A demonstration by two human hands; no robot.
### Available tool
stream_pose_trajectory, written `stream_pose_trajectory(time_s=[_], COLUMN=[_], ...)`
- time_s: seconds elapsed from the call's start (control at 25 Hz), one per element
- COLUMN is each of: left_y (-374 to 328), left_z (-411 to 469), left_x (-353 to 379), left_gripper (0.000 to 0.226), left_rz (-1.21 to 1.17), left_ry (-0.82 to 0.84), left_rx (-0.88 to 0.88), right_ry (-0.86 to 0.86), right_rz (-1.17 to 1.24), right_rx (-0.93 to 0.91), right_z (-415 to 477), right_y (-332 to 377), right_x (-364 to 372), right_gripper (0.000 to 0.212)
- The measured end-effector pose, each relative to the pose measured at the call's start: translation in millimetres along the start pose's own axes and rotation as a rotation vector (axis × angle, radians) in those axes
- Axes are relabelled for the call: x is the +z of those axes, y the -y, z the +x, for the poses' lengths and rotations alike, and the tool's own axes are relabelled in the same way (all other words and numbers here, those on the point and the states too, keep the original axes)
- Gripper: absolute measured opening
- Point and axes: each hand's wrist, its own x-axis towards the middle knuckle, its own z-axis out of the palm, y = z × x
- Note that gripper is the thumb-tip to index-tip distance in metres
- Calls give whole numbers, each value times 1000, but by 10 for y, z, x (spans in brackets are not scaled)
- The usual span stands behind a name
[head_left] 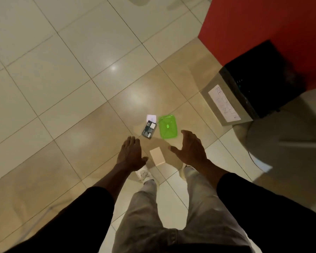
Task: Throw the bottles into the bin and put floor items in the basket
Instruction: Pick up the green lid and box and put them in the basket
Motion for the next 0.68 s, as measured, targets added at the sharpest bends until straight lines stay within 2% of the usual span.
stream_pose_trajectory(time_s=[0.16, 0.28, 0.52, 0.68], left_y=[165, 256, 330, 480], left_z=[332, 662, 1555, 2396], left_x=[37, 298, 1124, 1858], left_gripper=[97, 97, 94, 92], left_rz=[-9, -28, -74, -71], left_ry=[-11, 7, 69, 87], left_rx=[4, -76, -148, -102], right_ry=[34, 98, 147, 200], right_rz=[-8, -3, -67, -177], right_rx=[7, -13, -22, -78], right_z=[145, 499, 1473, 2112], right_y=[-37, -274, -923, -1379], right_x=[249, 515, 1231, 2039], right_gripper=[89, 87, 84, 86])
